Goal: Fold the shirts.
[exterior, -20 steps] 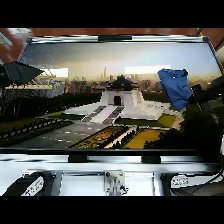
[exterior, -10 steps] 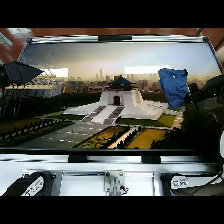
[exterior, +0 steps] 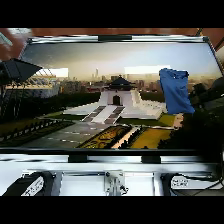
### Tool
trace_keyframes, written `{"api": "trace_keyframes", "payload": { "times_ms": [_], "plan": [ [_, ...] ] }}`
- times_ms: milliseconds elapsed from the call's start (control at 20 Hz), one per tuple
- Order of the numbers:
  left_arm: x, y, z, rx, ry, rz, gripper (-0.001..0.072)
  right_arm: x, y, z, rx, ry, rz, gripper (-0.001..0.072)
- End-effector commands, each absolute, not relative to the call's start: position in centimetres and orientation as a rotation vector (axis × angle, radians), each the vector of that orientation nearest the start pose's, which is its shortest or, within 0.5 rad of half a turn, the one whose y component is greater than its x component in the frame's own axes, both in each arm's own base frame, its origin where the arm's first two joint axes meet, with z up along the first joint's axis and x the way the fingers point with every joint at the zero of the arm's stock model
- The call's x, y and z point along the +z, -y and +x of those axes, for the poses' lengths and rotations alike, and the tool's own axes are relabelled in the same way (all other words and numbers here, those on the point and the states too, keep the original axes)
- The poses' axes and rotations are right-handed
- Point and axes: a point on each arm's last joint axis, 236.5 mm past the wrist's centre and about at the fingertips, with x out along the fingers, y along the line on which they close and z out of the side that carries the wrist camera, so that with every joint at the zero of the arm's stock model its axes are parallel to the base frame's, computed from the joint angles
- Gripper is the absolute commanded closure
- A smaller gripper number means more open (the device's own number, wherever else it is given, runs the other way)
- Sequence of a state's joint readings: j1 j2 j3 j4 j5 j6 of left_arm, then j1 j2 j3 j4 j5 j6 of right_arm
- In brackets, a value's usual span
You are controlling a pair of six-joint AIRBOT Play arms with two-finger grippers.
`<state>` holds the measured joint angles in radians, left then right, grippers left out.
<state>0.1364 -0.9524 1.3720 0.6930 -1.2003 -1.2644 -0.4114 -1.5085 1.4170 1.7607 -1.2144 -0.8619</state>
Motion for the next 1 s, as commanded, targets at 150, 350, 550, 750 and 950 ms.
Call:
{"api": "trace_keyframes", "payload": {
  "times_ms": [150, 350, 550, 750, 950],
  "plan": [
    [22.3, 11.8, 38.7, -0.518, -0.736, -0.251, 0.0681, 21.8, 13.0, 50.0, -0.293, -0.581, 0.489, 0.0246],
    [9.3, 10.1, 38.1, -0.199, -1.186, 0.139, 0.0625, 17.2, -1.0, 47.7, -0.049, -0.917, 0.099, 0.013],
    [6.1, 12.1, 36.4, -0.227, -1.354, 0.257, 0.0035, 10.7, -8.0, 43.0, 0.142, -1.264, 0.059, 0.0085],
    [6.1, 12.1, 36.5, -0.222, -1.355, 0.24, 0.0034, 10.7, -10.2, 42.6, 0.197, -1.259, 0.011, 0.0085],
    [6.0, 12.2, 36.5, -0.222, -1.358, 0.242, 0.0034, 10.8, -10.3, 43.0, 0.196, -1.243, 0.009, 0.0085]
  ]
}}
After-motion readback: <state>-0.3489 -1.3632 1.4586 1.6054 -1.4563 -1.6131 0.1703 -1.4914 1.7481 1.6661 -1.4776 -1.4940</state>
